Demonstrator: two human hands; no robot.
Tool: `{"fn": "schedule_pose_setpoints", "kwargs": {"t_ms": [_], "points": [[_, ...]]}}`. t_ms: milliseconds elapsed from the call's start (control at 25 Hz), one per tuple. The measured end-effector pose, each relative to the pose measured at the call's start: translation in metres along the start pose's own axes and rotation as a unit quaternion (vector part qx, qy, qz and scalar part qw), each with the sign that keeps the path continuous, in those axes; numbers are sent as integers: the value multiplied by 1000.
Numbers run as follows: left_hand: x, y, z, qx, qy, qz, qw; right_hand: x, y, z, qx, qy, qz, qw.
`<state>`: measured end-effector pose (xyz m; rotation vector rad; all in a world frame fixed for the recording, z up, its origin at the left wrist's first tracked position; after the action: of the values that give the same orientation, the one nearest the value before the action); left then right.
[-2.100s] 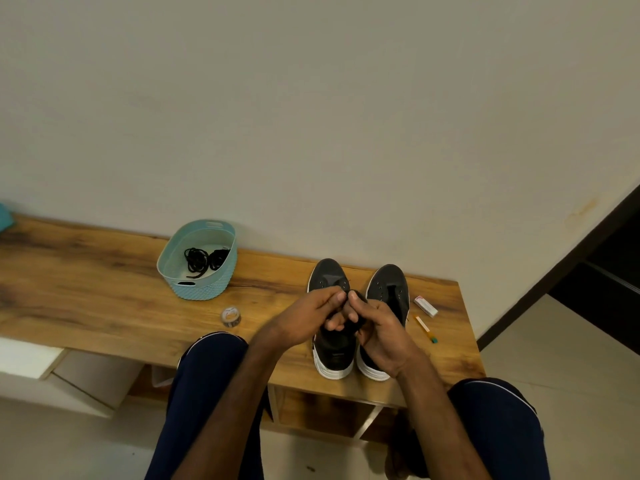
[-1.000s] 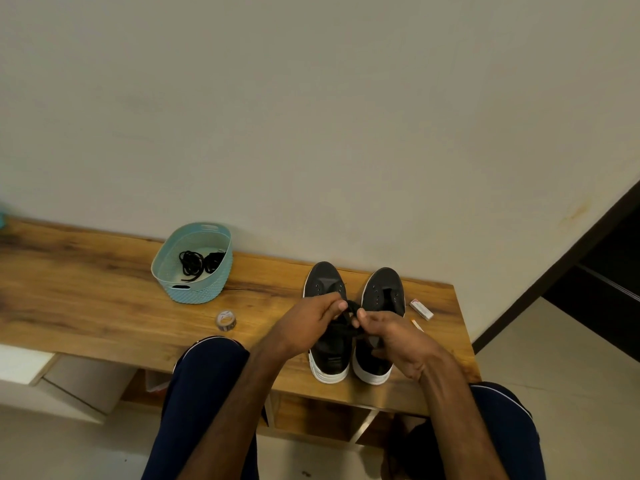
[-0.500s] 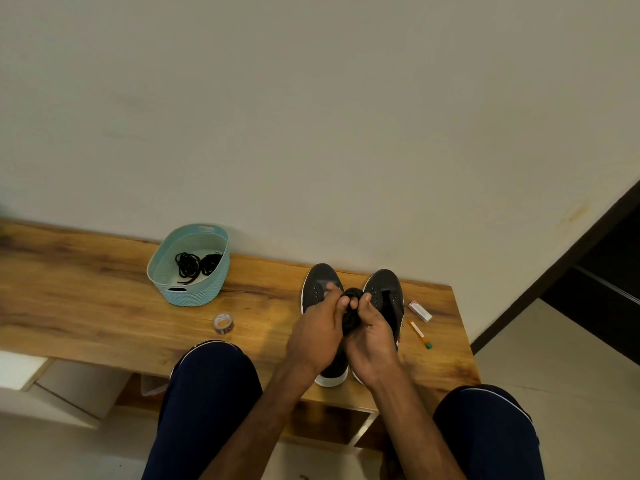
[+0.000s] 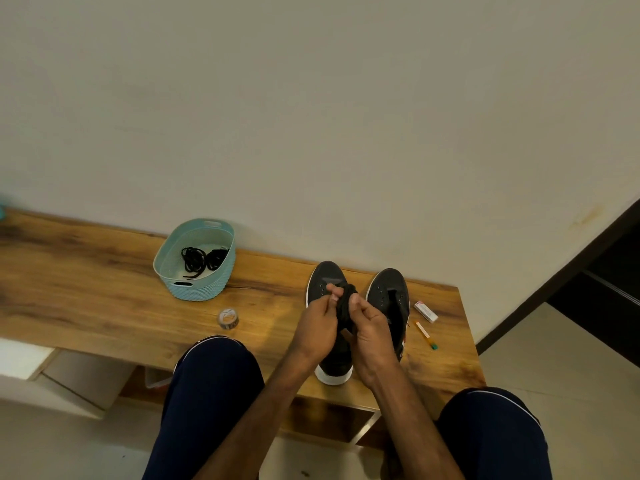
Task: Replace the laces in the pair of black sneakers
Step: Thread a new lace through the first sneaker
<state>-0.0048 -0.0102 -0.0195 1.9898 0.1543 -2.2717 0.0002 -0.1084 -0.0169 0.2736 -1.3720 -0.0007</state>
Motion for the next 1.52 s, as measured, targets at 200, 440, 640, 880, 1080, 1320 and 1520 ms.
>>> {"fn": "schedule_pose_setpoints", "kwargs": {"t_ms": [200,440,640,880,1080,1320,1520], "points": [[-6,10,12,-24,-25,94,995,0,1,-1,-58,11,-2,998],[-9,11,14,132,32,35,990,9,-10,-2,-57,-8,-1,998],[-11,9,10,138,67,12,988,19,-19,1,13,-19,-15,1000],[-20,-10,5,115,145,-187,965,43,-26,3,109,-26,82,990],[-28,-20,11,40,278,-357,891,53,-33,0,142,58,37,987],[-20,-20,11,34,258,-338,905,38,-21,-1,128,119,-77,982],[-8,-10,8,127,159,-80,976,37,-25,0,111,97,-43,988]]}}
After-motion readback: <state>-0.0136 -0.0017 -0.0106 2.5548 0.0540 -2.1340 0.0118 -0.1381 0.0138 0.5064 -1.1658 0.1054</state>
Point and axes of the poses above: each hand's wrist, its own z-axis away from the middle knuckle, its own y-axis out of the palm, x = y × z, the point moved 1 cm from there along -z, towards the middle knuckle, and after that the axes turned 11 degrees about z, right-handed, at the moved point
